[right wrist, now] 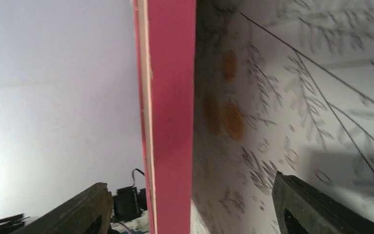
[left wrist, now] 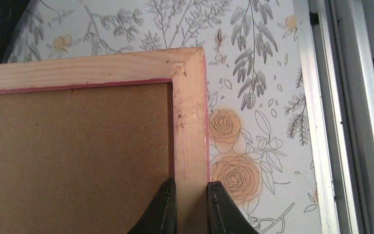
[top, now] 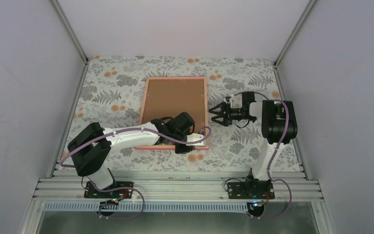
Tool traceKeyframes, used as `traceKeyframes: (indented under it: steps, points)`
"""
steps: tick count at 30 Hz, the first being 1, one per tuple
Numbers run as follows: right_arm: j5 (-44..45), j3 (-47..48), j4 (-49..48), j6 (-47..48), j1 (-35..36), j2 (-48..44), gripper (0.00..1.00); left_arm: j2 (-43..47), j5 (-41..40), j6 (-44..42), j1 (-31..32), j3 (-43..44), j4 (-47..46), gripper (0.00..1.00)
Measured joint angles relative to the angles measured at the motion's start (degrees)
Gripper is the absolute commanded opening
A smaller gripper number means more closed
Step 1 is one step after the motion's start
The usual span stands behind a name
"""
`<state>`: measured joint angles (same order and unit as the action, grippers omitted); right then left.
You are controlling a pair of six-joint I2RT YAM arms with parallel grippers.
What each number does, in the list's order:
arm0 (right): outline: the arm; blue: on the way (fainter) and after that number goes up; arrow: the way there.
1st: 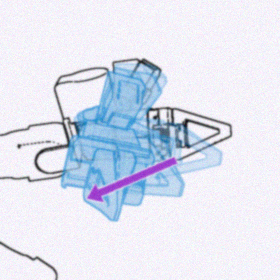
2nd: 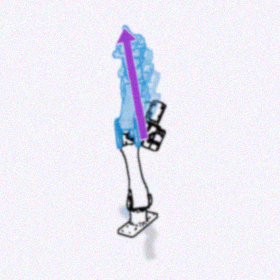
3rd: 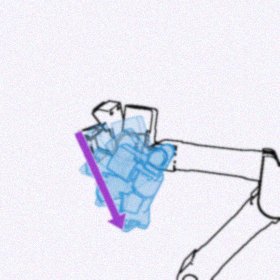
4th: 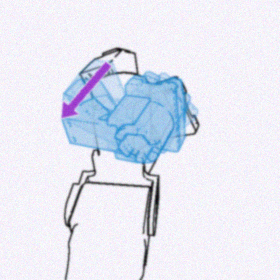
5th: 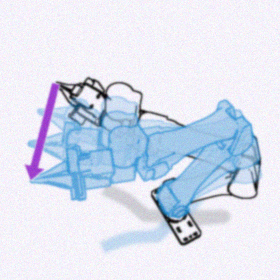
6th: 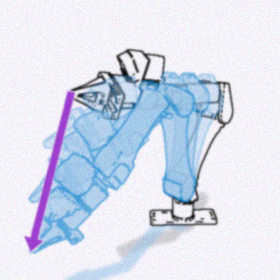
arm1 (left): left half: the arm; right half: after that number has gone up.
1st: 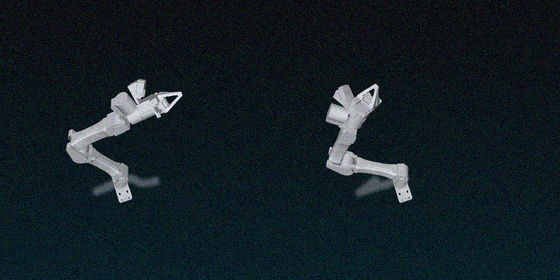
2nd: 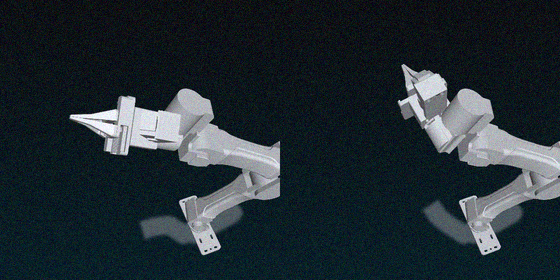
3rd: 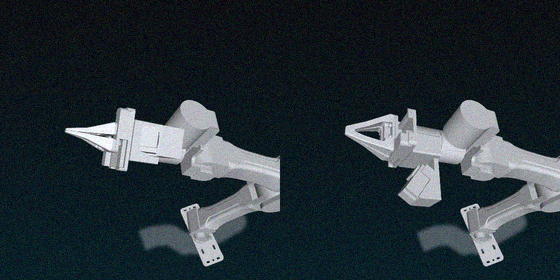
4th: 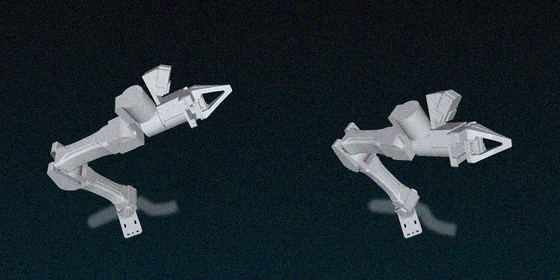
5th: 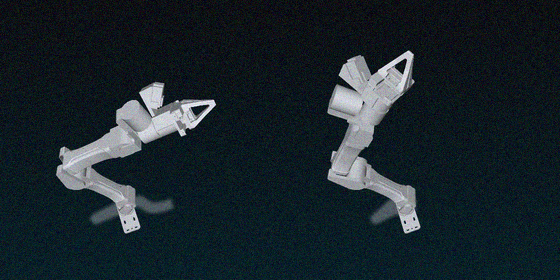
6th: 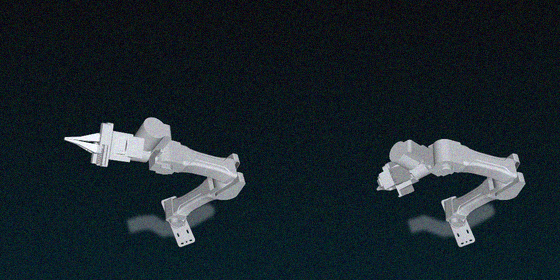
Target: Put the photo into the frame
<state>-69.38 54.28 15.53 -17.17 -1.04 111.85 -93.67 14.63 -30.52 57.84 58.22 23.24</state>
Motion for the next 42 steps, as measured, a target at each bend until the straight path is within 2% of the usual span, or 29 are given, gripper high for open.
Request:
traceKeyframes:
  steps: [7,12,21,25,26,29,33,37,39,42]
  points:
    - [-5.4,4.9,-4.4,-5.4,2.4,1.8,0.72,0.3,1.5,1.0,-0.4,2.2,1.0,0.02]
    - [-6.2,5.7,-8.3,-10.6,4.8,2.8,0.59,0.3,1.7,1.2,-0.4,3.0,1.3,0.02]
    - [-4.9,6.1,-13.4,-19.4,6.2,4.2,0.28,0.3,0.9,1.4,-0.4,3.3,0.6,0.02]
    - [-3.9,6.1,-14.6,-20.9,6.2,4.0,0.06,0.3,-0.3,1.4,-0.8,4.3,1.0,0.03]
    - [-3.9,6.1,-14.9,-20.9,6.2,3.8,0.04,0.3,-0.4,1.3,-1.0,5.0,1.7,0.06]
    - [-3.0,6.3,-14.5,-21.7,6.1,1.6,0.04,0.3,-0.4,1.0,-1.5,6.8,3.9,0.24]
    - [0.3,7.8,-10.5,-20.1,6.1,-1.9,0.04,0.3,-0.7,-0.9,-3.0,10.7,6.9,0.6]
    - [4.1,9.5,-5.4,-18.6,5.8,-5.9,0.04,0.4,0.1,-2.0,-7.1,18.7,9.5,0.94]
    - [4.7,10.1,-3.2,-17.9,5.4,-7.4,0.04,0.6,1.1,-2.3,-9.2,22.3,11.2,1.0]
    - [6.2,13.1,2.4,-15.1,4.6,-9.1,0.04,1.2,2.2,-1.4,-12.6,26.8,13.7,1.0]
